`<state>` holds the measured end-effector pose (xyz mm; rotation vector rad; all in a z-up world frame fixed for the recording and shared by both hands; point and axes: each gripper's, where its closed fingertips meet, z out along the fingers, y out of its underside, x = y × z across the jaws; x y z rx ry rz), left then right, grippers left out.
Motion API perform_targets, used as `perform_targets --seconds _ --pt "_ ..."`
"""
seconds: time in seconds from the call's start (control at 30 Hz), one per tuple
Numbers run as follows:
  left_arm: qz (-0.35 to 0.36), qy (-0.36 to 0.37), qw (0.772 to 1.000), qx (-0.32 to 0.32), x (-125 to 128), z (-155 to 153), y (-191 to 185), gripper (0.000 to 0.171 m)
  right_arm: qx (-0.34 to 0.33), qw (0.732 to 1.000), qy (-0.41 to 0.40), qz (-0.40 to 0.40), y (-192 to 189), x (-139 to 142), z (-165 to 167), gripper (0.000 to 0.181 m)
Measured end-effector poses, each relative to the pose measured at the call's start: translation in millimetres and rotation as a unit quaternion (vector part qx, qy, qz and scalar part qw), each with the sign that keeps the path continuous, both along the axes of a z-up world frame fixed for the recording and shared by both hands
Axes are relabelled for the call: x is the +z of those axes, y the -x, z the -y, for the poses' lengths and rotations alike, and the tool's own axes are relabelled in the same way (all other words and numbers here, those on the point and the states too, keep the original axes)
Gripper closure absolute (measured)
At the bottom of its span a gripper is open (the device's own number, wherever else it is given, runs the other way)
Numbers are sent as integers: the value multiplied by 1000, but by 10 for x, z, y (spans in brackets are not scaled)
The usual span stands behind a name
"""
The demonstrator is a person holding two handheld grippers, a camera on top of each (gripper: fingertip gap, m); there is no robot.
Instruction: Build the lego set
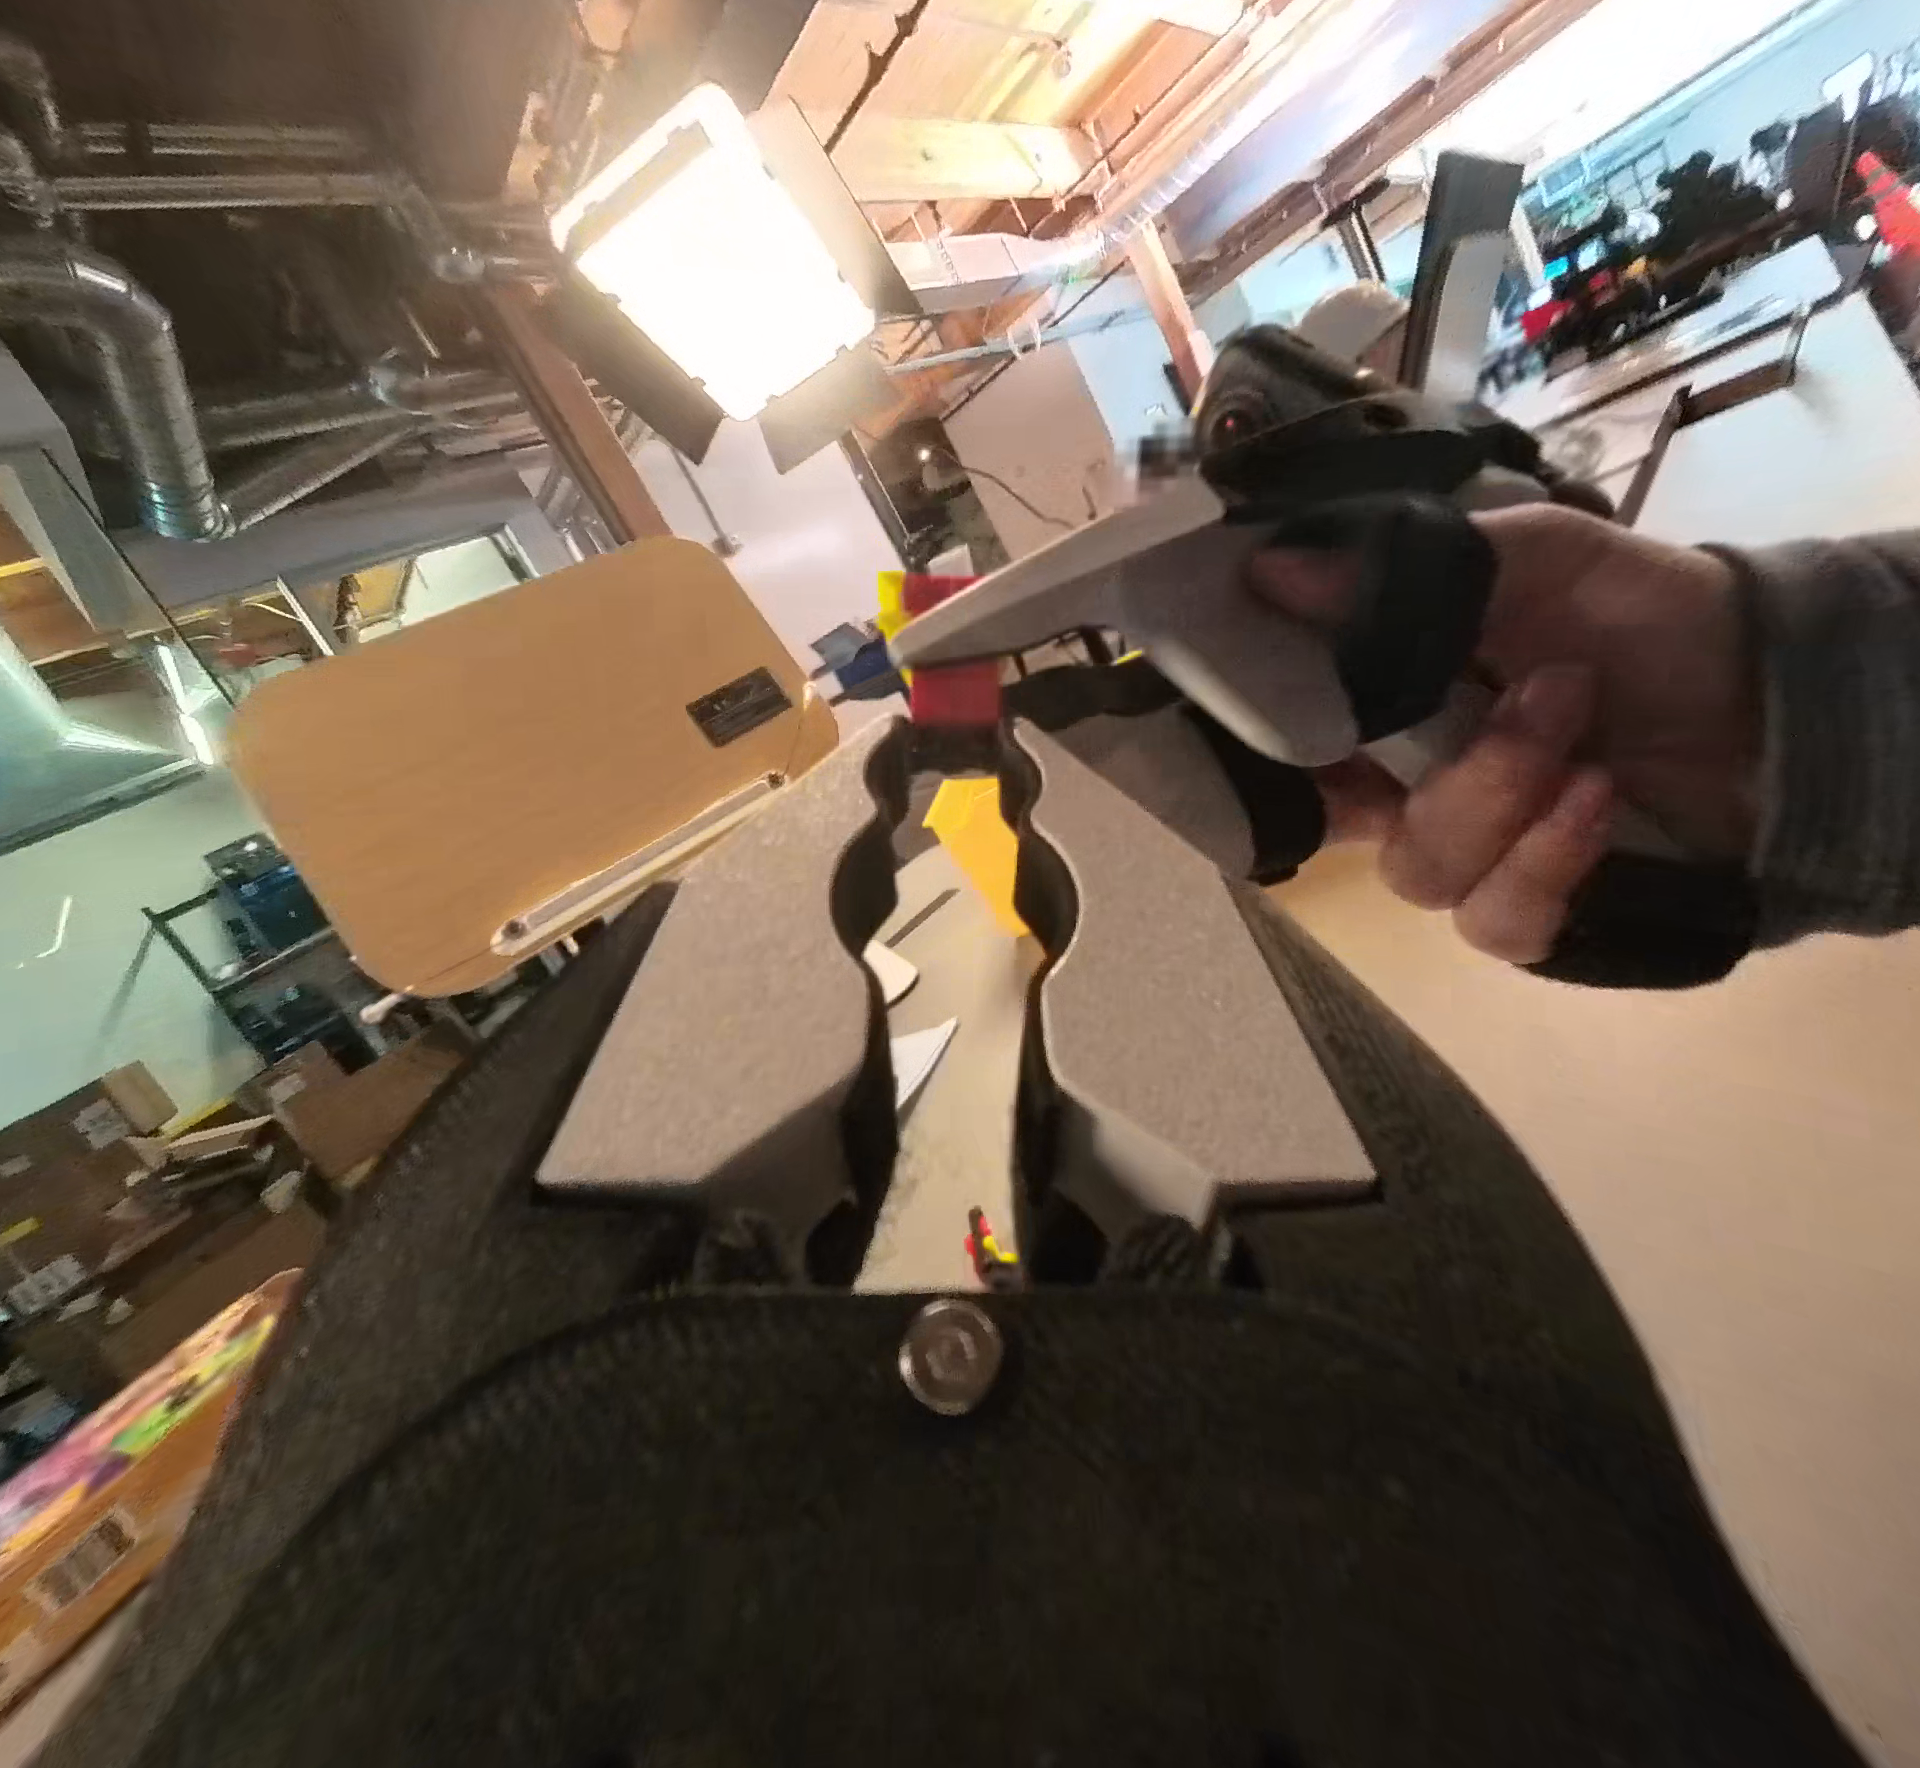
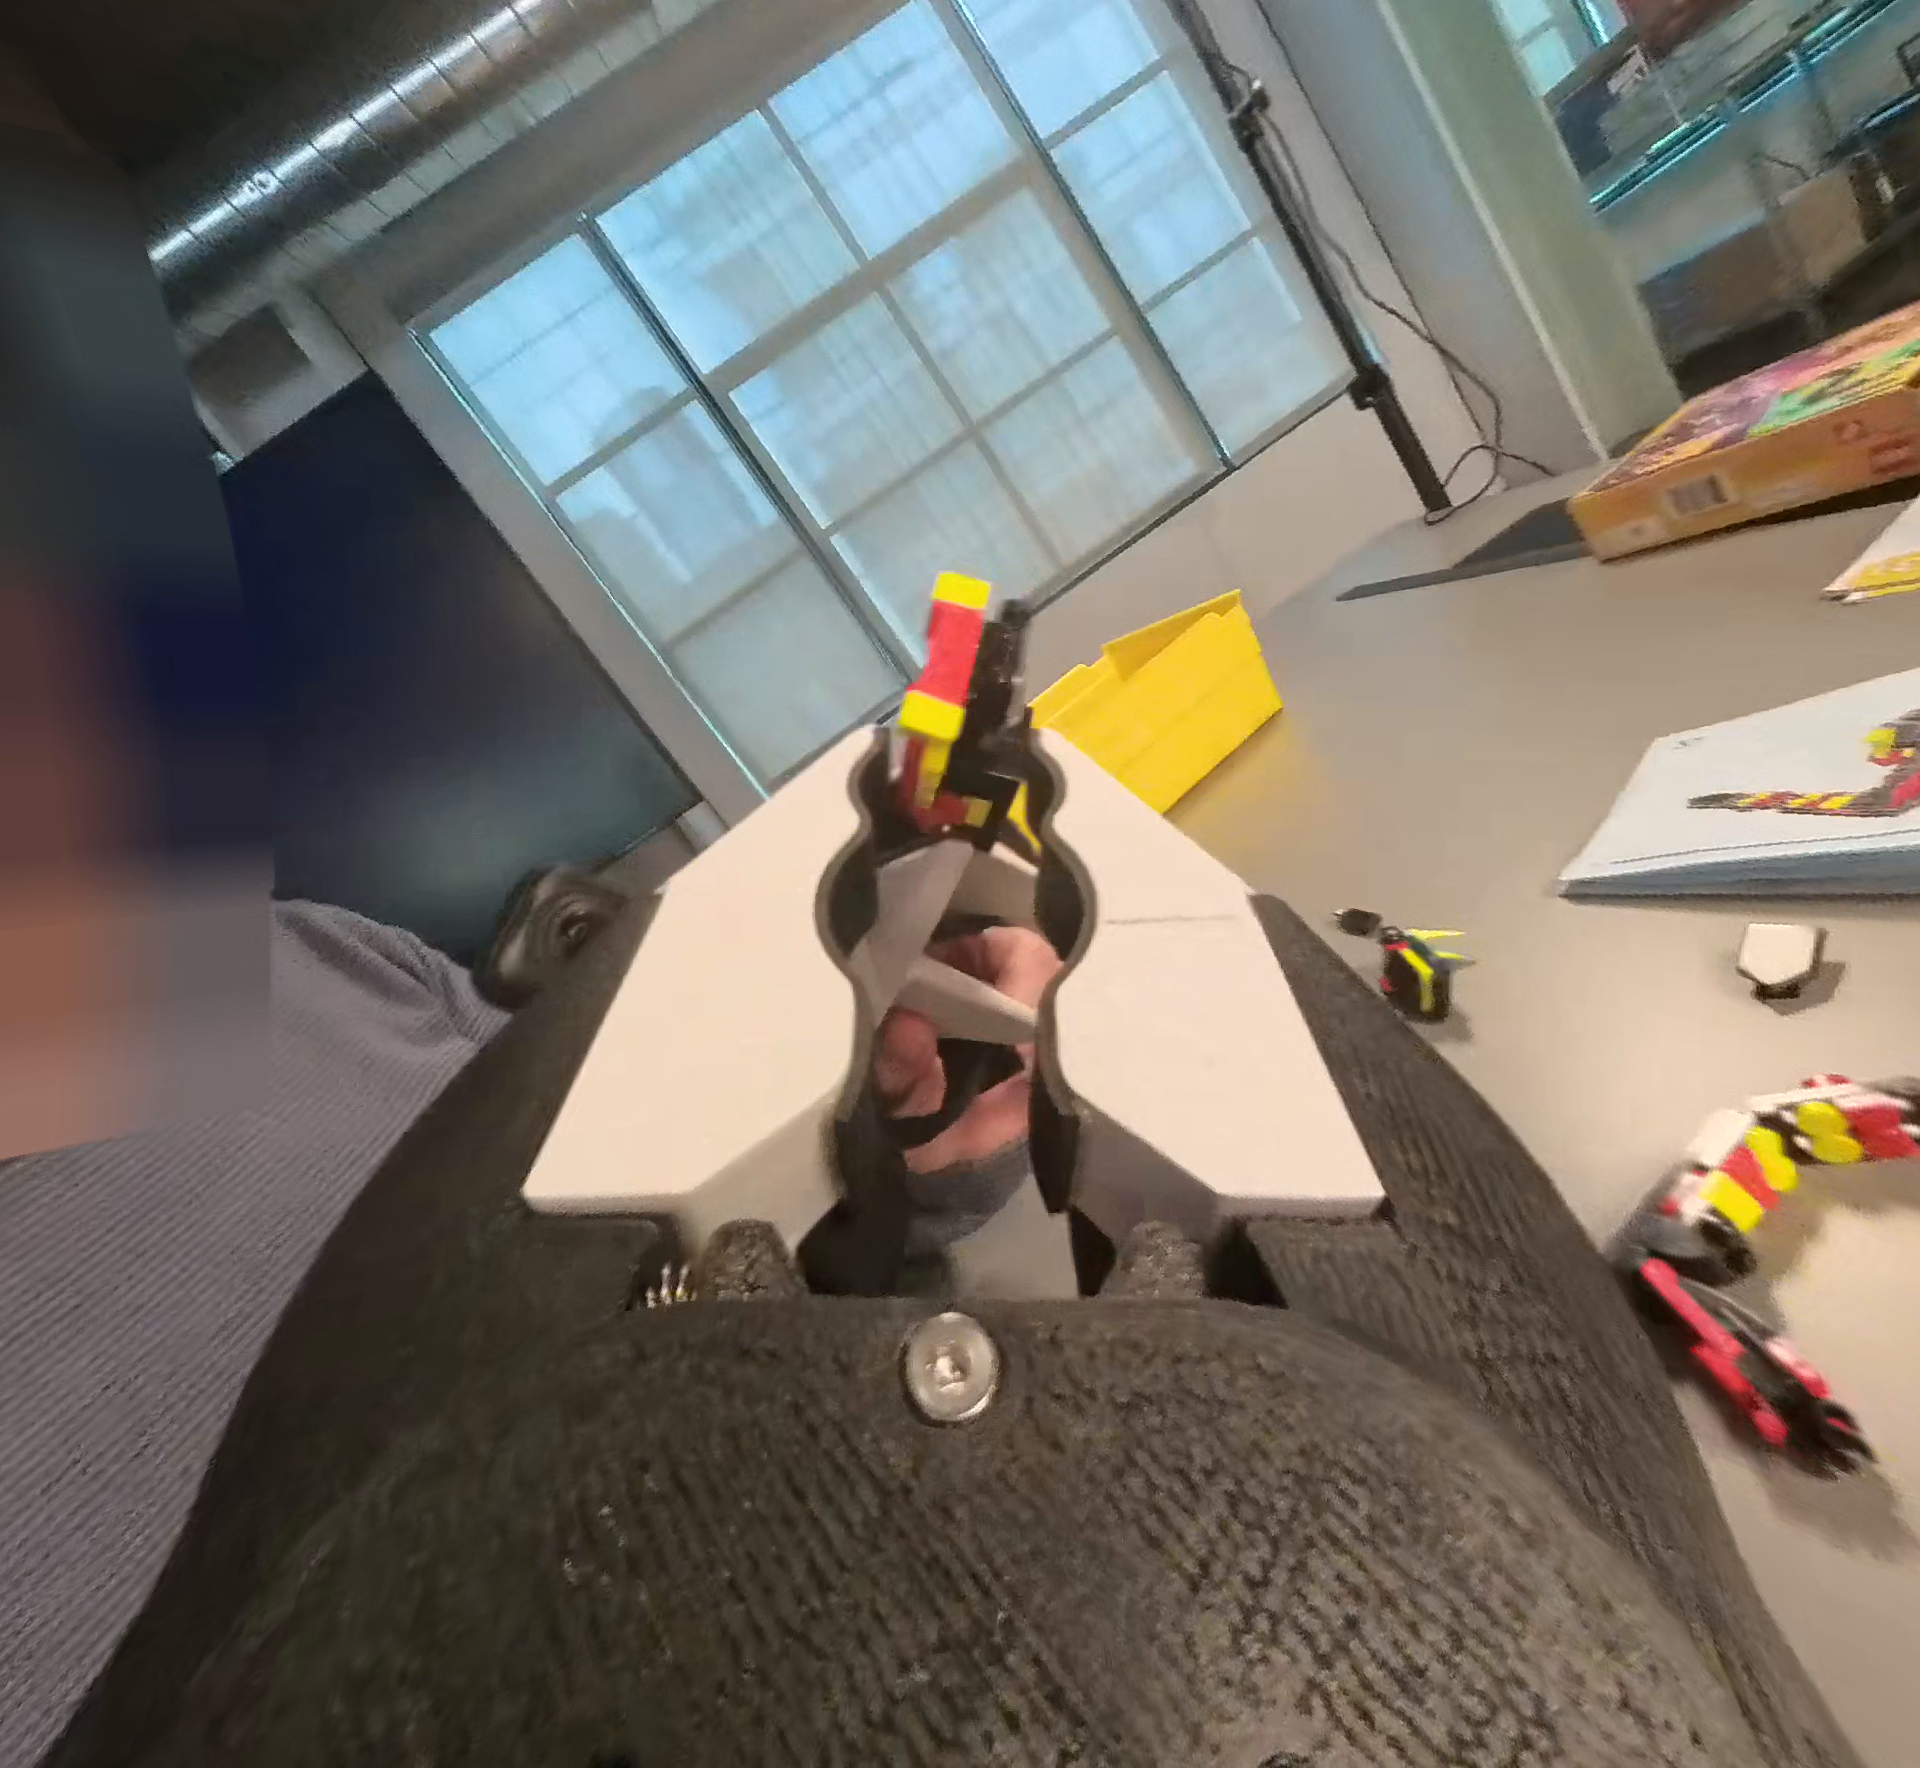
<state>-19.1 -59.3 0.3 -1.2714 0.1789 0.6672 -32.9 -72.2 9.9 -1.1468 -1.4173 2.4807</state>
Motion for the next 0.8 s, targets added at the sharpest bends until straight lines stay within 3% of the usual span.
perform_targets --seconds 0.27,0.33,0.37,0.43,0.5,0.6,0.73,0.8 --pt "-36 55 997 35 -236 -298 287 157 -34 999 16 6 276 -173 -359 162" --pt "3 72 997 -2 -316 -364 324 156 -38 999 19 23 334 -239 -432 162" --pt "32 104 993 -39 -415 -397 317 145 -48 998 17 31 367 -282 -488 162" --pt "77 190 975 -86 -700 -412 367 123 -80 996 21 43 421 -347 -652 163" --pt "100 291 942 -134 -1048 -388 379 120 -126 990 13 57 477 -454 -817 162" --pt "83 404 898 -156 -1436 -354 396 118 -176 981 -7 76 529 -625 -919 162" --pt "42 468 871 -146 -1714 -415 448 115 -212 973 -7 97 560 -781 -968 161" --pt "42 470 868 -153 -1738 -457 444 129 -229 968 5 103 565 -801 -1018 162"
